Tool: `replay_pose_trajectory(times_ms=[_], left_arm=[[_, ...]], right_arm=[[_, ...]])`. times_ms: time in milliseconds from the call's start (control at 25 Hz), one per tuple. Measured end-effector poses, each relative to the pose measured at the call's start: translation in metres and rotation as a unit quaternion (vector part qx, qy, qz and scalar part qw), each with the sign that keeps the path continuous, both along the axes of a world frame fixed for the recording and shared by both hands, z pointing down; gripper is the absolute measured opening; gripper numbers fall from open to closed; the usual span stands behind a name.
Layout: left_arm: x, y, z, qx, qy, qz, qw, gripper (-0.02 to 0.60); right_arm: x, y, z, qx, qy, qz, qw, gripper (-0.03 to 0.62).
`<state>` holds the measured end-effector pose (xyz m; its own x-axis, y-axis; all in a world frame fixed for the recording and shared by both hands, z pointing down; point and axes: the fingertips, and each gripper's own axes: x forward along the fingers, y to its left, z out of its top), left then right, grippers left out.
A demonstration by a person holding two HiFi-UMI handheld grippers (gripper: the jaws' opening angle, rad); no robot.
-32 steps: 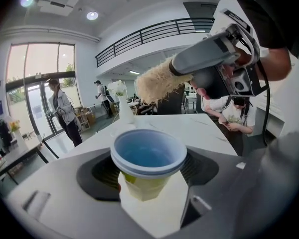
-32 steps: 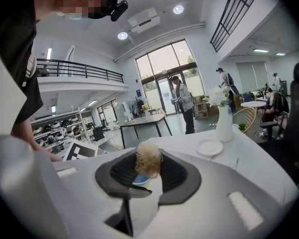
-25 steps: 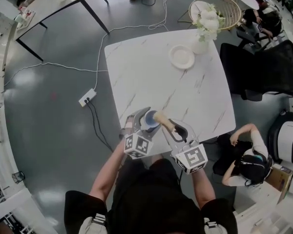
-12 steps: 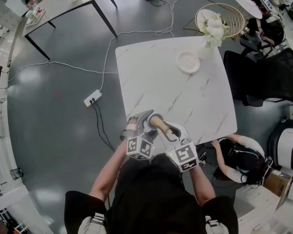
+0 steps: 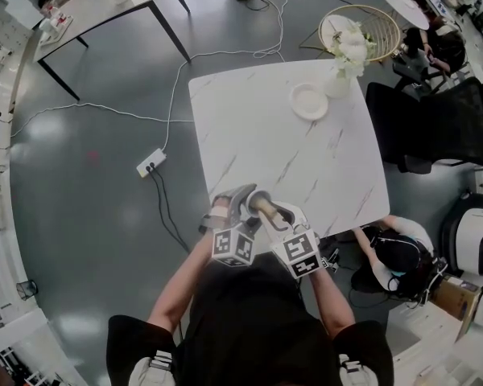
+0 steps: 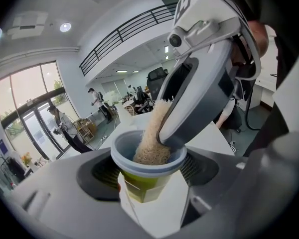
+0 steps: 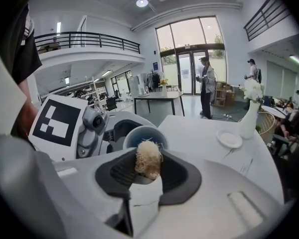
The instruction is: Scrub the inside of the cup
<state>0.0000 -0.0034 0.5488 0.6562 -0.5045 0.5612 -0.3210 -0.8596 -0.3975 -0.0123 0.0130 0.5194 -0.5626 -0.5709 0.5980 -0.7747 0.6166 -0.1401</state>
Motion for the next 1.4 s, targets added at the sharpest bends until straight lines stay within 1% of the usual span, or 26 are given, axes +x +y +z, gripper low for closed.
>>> replay_pose_trajectory(times_ms=[320, 600, 720, 800, 1000, 1160, 1400], left_arm=[[0.001, 0.009, 0.004, -0.007, 0.003, 0.006, 1.0, 0.359], [-0.003, 0.008, 0.002, -0.006, 0.007, 0.001, 1.0, 0.359], [-0.005, 0.004, 0.001, -0.007, 0.012, -0.009, 0.9999, 0.359], [-0.007, 0.002, 0.002, -0.009, 0.016, -0.012, 0.9998, 0.36], [-0.007, 0.006, 0.008, -0.004, 0.017, -0.005, 0.9998, 0.36], [-0.003, 0.01, 0.003, -0.01, 0.02, -0.003, 0.9997, 0.359], [0.001, 0.01, 0.003, -0.001, 0.017, 0.003, 0.9998, 0.359]], right_arm=[[-0.002, -0.001, -0.003, -0.001, -0.005, 0.004, 1.0, 0.109], [-0.014, 0.006, -0.007, -0.001, -0.008, -0.01, 1.0, 0.109], [-0.016, 0.01, -0.004, -0.007, -0.006, -0.015, 1.0, 0.109], [-0.015, 0.011, -0.002, -0.01, -0.005, -0.013, 1.0, 0.109], [-0.007, 0.009, 0.002, -0.01, 0.012, -0.003, 1.0, 0.109], [0.002, 0.004, -0.002, -0.008, 0.008, 0.013, 1.0, 0.109], [-0.003, 0.001, -0.013, 0.004, 0.003, 0.01, 1.0, 0.109]])
